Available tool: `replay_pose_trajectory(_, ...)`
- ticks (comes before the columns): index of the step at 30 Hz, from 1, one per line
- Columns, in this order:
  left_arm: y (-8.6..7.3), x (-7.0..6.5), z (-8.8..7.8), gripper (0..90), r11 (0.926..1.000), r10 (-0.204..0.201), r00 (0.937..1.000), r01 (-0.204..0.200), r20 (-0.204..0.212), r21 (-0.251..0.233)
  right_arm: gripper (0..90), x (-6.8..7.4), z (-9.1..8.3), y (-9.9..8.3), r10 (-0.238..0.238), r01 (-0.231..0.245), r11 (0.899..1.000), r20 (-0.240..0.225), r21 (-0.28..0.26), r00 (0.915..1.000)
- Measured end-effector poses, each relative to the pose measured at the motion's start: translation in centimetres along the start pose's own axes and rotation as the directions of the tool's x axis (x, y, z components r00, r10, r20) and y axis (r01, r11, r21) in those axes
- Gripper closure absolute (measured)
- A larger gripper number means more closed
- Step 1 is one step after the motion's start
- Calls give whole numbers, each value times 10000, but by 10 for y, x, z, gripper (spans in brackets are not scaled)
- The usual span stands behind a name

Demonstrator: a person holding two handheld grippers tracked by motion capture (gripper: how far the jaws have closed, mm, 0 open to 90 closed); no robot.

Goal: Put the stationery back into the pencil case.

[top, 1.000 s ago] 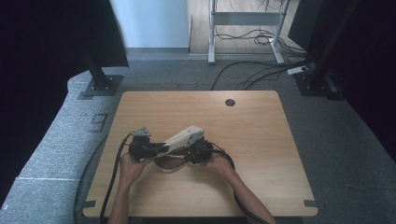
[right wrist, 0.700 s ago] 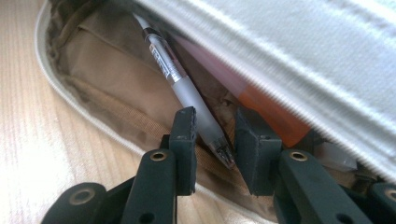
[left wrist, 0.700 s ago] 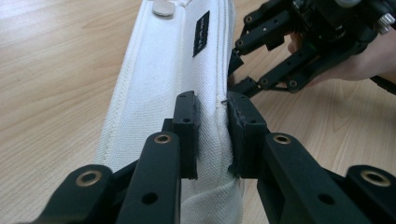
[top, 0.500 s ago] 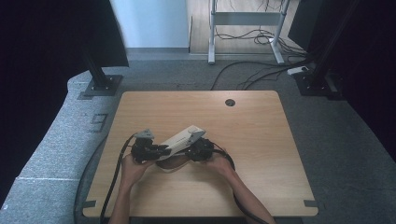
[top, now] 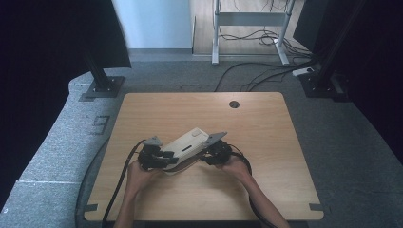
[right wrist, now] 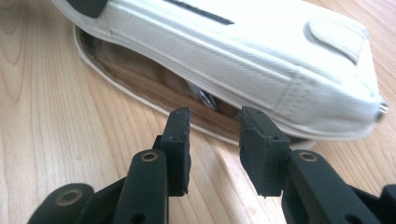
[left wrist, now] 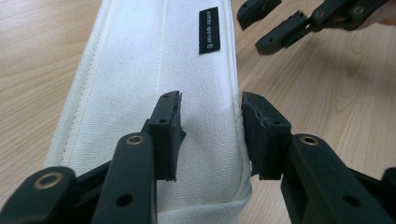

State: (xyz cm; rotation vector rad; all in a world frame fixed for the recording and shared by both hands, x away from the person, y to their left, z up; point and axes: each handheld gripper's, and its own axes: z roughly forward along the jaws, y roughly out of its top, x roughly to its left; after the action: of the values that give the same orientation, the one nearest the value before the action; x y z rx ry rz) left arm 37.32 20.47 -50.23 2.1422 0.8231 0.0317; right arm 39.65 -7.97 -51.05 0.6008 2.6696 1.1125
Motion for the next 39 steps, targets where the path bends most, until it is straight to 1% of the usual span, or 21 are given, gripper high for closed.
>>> replay_pose_trajectory(3, -1, -1, 2, 546, 10000, -17, 9999, 16, 118, 69, 604, -2, -5, -4, 92, -92, 10000, 45, -37, 9999)
replay_pose_trajectory(6, -2, -3, 4, 515, 9999, 96, 9999, -98, 119, 134, 593, -3, -7, -6, 185, -185, 9998, 37, -88, 9998)
replay_pose_trajectory(8, -3, -4, 5, 497, 9997, 193, 9998, -193, 24, 155, 586, -3, -8, -8, 200, -200, 9998, 63, -77, 9998)
replay_pose_trajectory(9, -3, -5, 6, 485, 9994, 278, 9996, -276, -82, 209, 582, -3, -9, -9, 211, -210, 9997, 64, -78, 9998)
replay_pose_trajectory(10, -3, -7, 7, 471, 9987, 417, 9987, -408, -289, 311, 580, -4, -9, -10, 235, -234, 9997, 45, -77, 9997)
replay_pose_trajectory(11, -4, -8, 8, 457, 9982, 512, 9981, -501, -348, 331, 574, -4, -10, -11, 237, -237, 9997, 68, -92, 9997)
replay_pose_trajectory(14, -5, -14, 14, 404, 9946, 913, 9921, -866, -858, 566, 547, -4, -10, -14, 383, -382, 9992, 67, -123, 9992)
replay_pose_trajectory(15, -5, -15, 14, 379, 9942, 971, 9910, -923, -917, 545, 525, -4, -10, -15, 458, -457, 9989, 69, -136, 9989)
replay_pose_trajectory(17, -5, -17, 15, 328, 9943, 972, 9910, -925, -918, 535, 485, -4, -10, -16, 546, -545, 9984, 97, -147, 9985)
replay_pose_trajectory(19, -4, -18, 14, 310, 9948, 943, 9916, -905, -886, 459, 438, -3, -10, -17, 617, -615, 9980, 145, -139, 9980)
replay_pose_trajectory(21, -3, -17, 12, 292, 9961, 807, 9941, -778, -725, 427, 399, -2, -9, -17, 664, -663, 9977, 145, -110, 9977)
replay_pose_trajectory(22, -3, -17, 10, 287, 9973, 664, 9960, -643, -594, 363, 381, -1, -9, -17, 673, -672, 9977, 155, -96, 9976)
replay_pose_trajectory(24, -2, -17, 7, 231, 9982, 545, 9973, -533, -489, 261, 347, -1, -10, -17, 735, -732, 9972, 191, -157, 9971)
replay_pose_trajectory(26, -2, -19, 5, 216, 9980, 599, 9967, -587, -542, 230, 311, -1, -11, -19, 846, -842, 9962, 157, -219, 9963)
replay_pose_trajectory(27, -2, -20, 4, 192, 9977, 639, 9965, -626, -538, 259, 298, -1, -12, -20, 917, -911, 9955, 220, -247, 9955)
replay_pose_trajectory(28, -2, -22, 3, 171, 9965, 795, 9953, -778, -551, 320, 292, -1, -13, -20, 938, -932, 9953, 230, -264, 9953)
replay_pose_trajectory(30, -2, -25, 0, 150, 9960, 867, 9939, -851, -686, 261, 255, -1, -16, -23, 1044, -1030, 9940, 389, -368, 9938)
replay_pose_trajectory(34, -1, -26, -7, 142, 9965, 835, 9949, -839, -560, -37, 202, -3, -24, -27, 1262, -1238, 9913, 559, -446, 9904)
replay_pose_trajectory(35, -1, -26, -8, 138, 9964, 843, 9949, -848, -549, -78, 186, -3, -26, -29, 1343, -1315, 9903, 674, -441, 9887)
replay_pose_trajectory(37, -2, -27, -11, 123, 9959, 889, 9944, -899, -577, -141, 165, -4, -29, -31, 1445, -1418, 9892, 827, -376, 9860)
replay_pose_trajectory(39, -3, -28, -12, 97, 9950, 967, 9926, -982, -729, -168, 141, -4, -31, -34, 1534, -1507, 9880, 929, -347, 9838)
